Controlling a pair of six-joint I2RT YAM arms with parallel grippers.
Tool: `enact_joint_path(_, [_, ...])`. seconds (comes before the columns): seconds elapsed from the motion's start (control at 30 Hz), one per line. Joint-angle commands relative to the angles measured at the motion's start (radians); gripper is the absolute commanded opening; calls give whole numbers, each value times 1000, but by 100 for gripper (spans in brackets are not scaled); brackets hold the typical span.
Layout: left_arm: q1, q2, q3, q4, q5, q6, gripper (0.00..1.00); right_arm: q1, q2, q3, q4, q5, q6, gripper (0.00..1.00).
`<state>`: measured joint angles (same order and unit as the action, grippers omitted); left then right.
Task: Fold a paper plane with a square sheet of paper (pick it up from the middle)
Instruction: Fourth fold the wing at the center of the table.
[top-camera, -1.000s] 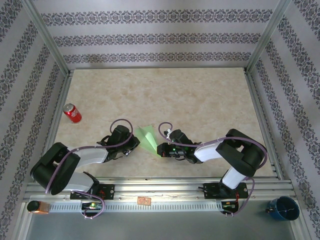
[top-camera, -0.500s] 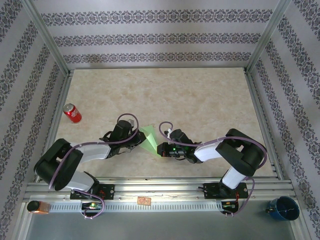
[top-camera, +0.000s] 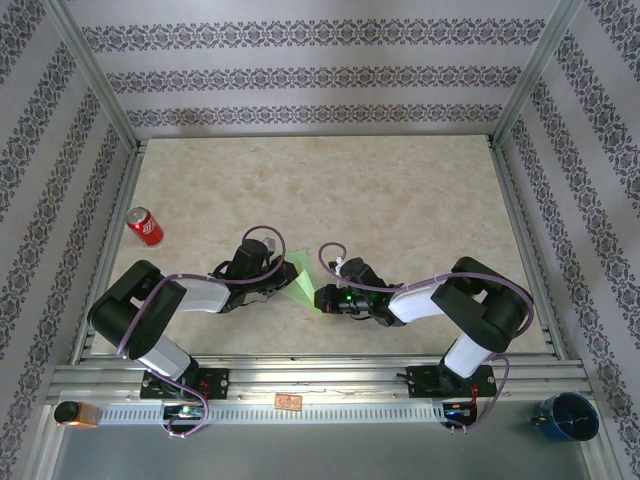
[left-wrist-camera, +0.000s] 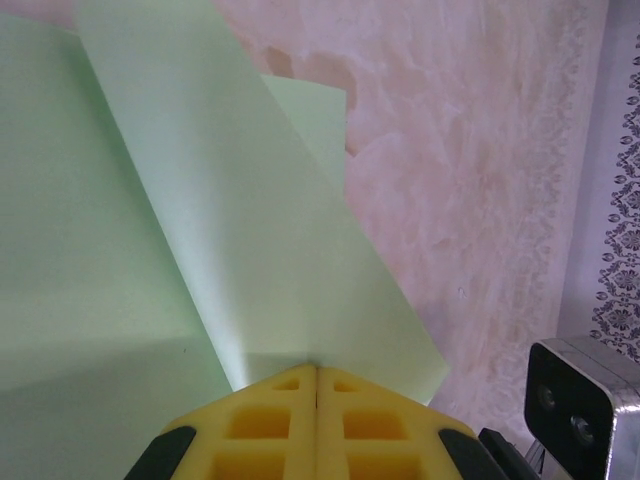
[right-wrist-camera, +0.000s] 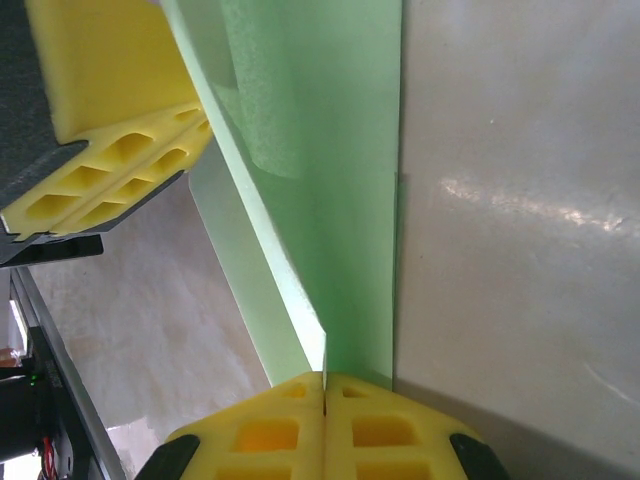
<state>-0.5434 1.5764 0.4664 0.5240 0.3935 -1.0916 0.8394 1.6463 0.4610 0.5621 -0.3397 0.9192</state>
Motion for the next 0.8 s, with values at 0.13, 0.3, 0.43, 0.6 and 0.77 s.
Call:
enact_joint_path(0.13, [-11,22,36,50,11,4,3,-11,32,-9,-32,-7,14,1])
enact_joint_path(0.3, [-11,41,48,45,17,6,3,-17,29,-12,-30,-13,21,1])
enact_joint_path(0.43, [-10,54,58,45,23,4,3,-22,29,-16,-25,-18,28,1])
enact_joint_path(0.6, [-11,69,70,40,27,6,4,-26,27,-19,-24,-22,32,2])
enact_joint_path(0.77, [-11,74,73,28,24,6,3,-32,26,-24,-25,-27,37,2])
